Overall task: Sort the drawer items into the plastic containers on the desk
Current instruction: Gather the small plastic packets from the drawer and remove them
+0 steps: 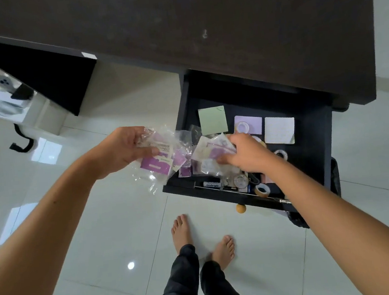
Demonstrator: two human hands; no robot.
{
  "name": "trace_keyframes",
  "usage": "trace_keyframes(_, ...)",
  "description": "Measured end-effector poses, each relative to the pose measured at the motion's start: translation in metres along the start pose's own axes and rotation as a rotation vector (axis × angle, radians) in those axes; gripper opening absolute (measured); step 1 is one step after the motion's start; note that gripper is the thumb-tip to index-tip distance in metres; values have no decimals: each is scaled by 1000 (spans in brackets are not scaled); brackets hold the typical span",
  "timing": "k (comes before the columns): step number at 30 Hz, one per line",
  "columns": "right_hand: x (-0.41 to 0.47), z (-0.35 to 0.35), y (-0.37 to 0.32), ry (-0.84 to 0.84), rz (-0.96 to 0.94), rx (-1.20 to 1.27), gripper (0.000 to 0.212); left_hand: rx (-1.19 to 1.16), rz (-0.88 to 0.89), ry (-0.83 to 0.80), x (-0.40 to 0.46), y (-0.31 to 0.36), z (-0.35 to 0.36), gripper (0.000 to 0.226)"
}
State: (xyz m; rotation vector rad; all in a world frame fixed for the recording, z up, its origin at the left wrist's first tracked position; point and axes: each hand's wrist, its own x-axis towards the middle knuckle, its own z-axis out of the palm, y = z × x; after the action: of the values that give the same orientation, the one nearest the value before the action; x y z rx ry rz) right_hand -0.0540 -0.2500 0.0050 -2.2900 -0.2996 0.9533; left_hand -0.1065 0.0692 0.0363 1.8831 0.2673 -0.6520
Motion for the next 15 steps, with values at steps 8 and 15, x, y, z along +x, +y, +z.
trace_keyframes(8,20,28,-7,-14,-63,-271,34,-300,60,54,-20,-34,-17,50)
trace_keyframes(15,9,9,-1,27,-43,-125,22,-403,72,52,-20,-33,-18,91)
